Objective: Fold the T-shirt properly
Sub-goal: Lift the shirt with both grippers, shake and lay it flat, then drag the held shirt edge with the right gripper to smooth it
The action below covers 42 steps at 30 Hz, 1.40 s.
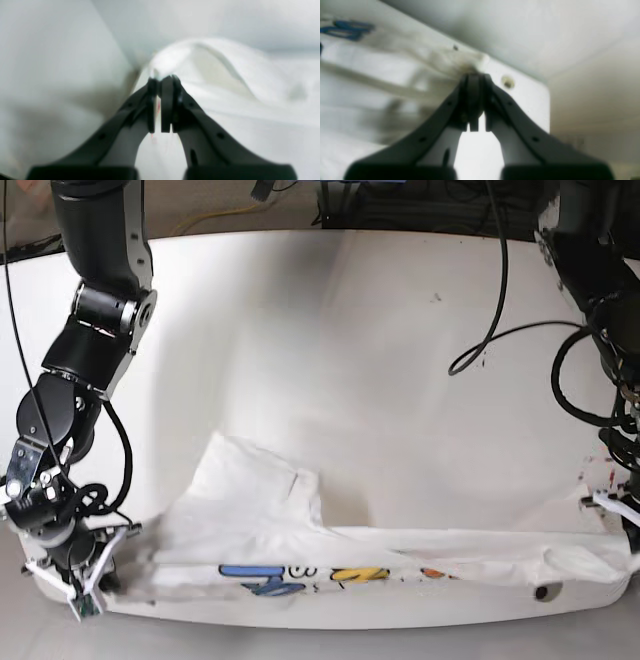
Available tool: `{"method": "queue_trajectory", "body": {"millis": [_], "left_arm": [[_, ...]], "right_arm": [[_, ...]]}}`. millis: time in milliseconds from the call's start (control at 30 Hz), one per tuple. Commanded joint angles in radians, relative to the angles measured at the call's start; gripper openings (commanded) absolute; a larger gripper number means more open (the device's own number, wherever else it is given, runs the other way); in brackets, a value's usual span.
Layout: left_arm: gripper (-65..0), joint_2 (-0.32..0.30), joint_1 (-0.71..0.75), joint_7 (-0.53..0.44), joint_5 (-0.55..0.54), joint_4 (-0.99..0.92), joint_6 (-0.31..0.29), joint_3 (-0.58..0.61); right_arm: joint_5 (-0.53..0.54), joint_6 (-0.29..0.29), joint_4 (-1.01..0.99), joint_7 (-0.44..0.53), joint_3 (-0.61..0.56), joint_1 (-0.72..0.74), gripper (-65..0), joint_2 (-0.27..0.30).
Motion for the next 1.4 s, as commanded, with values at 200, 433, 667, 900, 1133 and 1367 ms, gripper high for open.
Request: {"method": "queue_trajectory", "body": {"millis": [200,433,667,900,1133,1367], "left_arm": [[-64.4,0.071,0.293,-0.035,0.005,0.045,-0.070,-0.106],[-64.4,0.089,0.506,-0.039,0.001,0.023,-0.096,-0.132],[-64.4,0.129,0.595,-0.127,0.008,-0.069,-0.167,-0.202],[-64.4,0.129,0.595,-0.145,0.007,-0.175,-0.202,-0.265],[-64.4,0.125,0.594,-0.147,0.007,-0.176,-0.211,-0.264],[-64.4,0.125,0.594,-0.147,0.008,-0.182,-0.211,-0.261]], "right_arm": [[0.008,-0.002,0.118,0.027,0.111,-0.289,-65.0,-0.036],[0.008,-0.002,0.118,0.027,0.168,-0.479,-65.0,-0.083],[0.008,-0.002,0.115,0.028,0.212,-0.557,-65.0,-0.131],[0.008,-0.002,0.024,0.028,0.208,-0.459,-65.0,-0.132],[0.002,-0.002,-0.277,0.088,0.168,-0.244,-65.0,-0.131],[0.006,-0.002,-0.413,0.125,0.165,-0.187,-37.7,-0.128]]}}
